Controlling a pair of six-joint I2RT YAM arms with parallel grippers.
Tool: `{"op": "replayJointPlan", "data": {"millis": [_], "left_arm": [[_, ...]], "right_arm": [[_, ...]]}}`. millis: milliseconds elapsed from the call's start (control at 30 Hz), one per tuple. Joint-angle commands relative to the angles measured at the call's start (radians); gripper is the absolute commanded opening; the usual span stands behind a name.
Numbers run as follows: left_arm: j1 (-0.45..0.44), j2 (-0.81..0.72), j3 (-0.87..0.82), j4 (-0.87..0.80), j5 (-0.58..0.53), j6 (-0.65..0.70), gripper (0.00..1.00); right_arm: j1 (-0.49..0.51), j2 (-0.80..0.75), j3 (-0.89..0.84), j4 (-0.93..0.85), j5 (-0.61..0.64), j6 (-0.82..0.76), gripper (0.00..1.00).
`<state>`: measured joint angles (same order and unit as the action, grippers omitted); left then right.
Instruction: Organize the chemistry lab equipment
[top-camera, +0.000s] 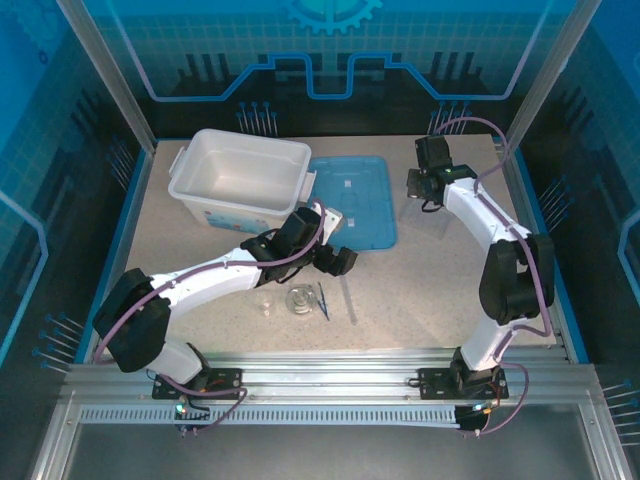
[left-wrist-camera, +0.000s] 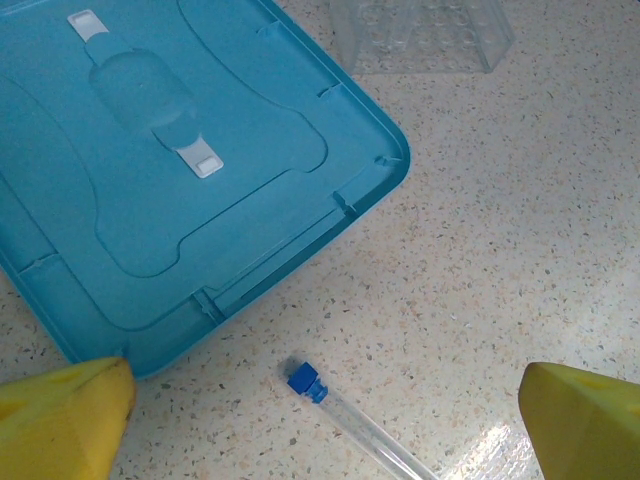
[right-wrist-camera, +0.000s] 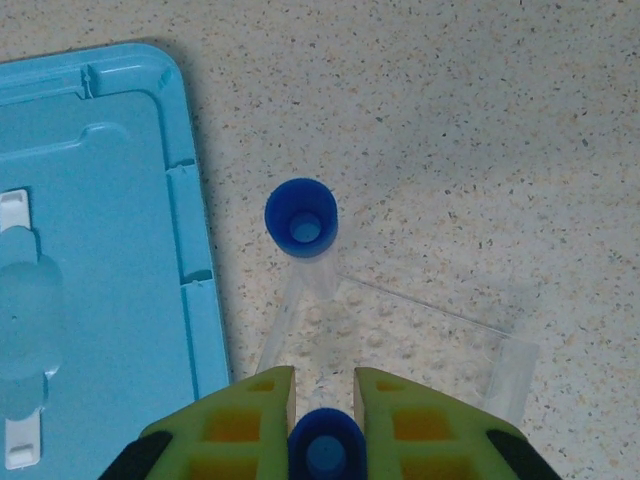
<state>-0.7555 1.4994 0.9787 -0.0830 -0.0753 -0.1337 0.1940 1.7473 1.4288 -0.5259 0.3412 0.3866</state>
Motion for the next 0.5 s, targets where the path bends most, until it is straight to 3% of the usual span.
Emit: {"op": "replayJointPlan", "data": {"millis": [0, 233, 467], "left_arm": [[0.002, 0.004, 0.006, -0.015, -0.015, -0.018, 0.99], [0.005, 0.001, 0.001, -0.014, -0.017, -0.020, 0.99], [0.006, -0.010, -0.008, -0.010, -0.022, -0.026, 0.99]], "right_arm": [[-0.014, 0.019, 0.013, 0.023, 0.028, -0.008, 0.15], [-0.007, -0.007, -0.008, 0.025, 0.033, -0.006, 0.31], [-0.005, -0.055, -0.011, -0.001, 0.038, -0.002, 0.36]]}}
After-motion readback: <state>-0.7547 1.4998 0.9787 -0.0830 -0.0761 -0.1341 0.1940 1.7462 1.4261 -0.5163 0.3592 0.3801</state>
